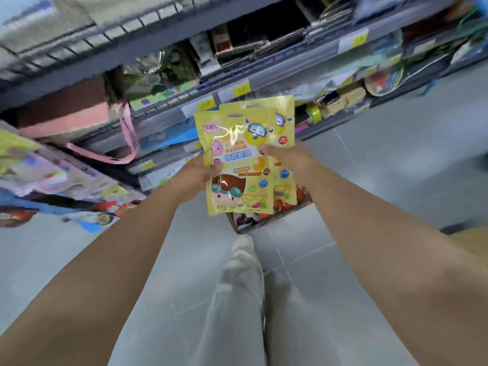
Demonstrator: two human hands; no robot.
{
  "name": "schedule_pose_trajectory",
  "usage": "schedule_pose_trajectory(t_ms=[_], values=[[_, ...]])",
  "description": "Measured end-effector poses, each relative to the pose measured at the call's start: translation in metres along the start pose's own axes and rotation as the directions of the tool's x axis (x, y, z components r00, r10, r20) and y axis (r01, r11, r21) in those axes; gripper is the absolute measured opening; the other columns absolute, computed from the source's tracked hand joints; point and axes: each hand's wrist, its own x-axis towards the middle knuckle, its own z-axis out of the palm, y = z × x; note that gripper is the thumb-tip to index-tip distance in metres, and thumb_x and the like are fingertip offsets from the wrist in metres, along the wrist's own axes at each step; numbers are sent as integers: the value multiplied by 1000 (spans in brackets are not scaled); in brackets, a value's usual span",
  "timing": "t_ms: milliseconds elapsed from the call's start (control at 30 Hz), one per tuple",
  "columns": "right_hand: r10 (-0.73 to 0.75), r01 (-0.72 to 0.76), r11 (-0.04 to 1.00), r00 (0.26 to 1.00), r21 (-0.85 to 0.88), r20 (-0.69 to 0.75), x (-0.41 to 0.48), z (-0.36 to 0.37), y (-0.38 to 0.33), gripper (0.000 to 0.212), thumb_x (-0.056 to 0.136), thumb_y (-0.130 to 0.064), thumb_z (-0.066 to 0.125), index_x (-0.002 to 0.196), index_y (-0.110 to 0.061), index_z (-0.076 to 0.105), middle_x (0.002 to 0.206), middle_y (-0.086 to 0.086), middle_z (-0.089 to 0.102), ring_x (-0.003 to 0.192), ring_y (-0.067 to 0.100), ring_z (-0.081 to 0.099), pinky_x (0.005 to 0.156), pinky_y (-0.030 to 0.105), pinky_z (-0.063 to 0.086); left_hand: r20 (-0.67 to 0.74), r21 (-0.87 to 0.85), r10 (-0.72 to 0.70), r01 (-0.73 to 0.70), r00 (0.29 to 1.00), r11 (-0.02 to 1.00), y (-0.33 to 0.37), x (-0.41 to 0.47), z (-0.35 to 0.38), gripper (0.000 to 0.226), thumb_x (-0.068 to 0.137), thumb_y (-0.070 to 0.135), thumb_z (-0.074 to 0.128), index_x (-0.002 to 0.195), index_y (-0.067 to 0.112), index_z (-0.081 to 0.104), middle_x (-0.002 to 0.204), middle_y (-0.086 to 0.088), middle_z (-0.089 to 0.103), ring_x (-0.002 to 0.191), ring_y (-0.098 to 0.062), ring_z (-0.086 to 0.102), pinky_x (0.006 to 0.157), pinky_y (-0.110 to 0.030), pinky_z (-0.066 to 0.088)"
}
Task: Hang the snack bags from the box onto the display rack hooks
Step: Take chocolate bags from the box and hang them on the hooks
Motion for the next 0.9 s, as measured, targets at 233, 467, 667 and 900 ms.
schedule_pose_trajectory(t_ms=[233, 467, 667, 900], values=[[-179, 191, 976, 978, -105, 109, -96, 45, -38, 14, 73, -19, 79, 80, -22, 67, 88, -2, 70, 85, 15, 66, 77, 31, 53, -383, 44, 142, -135, 913, 990, 33, -116, -24, 77, 69, 38, 79, 128, 6, 42, 115, -10, 64, 96, -23, 63, 88, -40, 52], [-252, 311, 919, 936, -241, 246, -161, 119, -73, 20, 71, -24, 80, 69, -20, 61, 78, -2, 67, 67, 9, 60, 53, 21, 42, -633, 546, 582, -238, 511, 803, 63, -217, -76, 5, 83, 13, 65, 82, 18, 63, 86, 0, 66, 79, -12, 59, 76, -25, 48], [-309, 375, 904, 904, -203, 295, -193, 209, -104, 26, 70, -24, 81, 90, -12, 69, 95, 5, 72, 83, 19, 68, 65, 27, 51, -545, 605, 555, -164, 629, 779, 69, -272, -151, 13, 87, 17, 64, 99, 13, 61, 83, 4, 54, 83, -14, 50, 67, -22, 40], [-405, 442, 894, 867, -72, 291, -227, 304, -140, 16, 73, -16, 79, 84, -16, 67, 95, 4, 71, 69, 8, 65, 54, 18, 52, -615, 525, 587, -282, 526, 803, 79, -321, -248, 12, 87, 11, 59, 94, 9, 69, 80, -1, 61, 67, -10, 52, 62, -22, 43]])
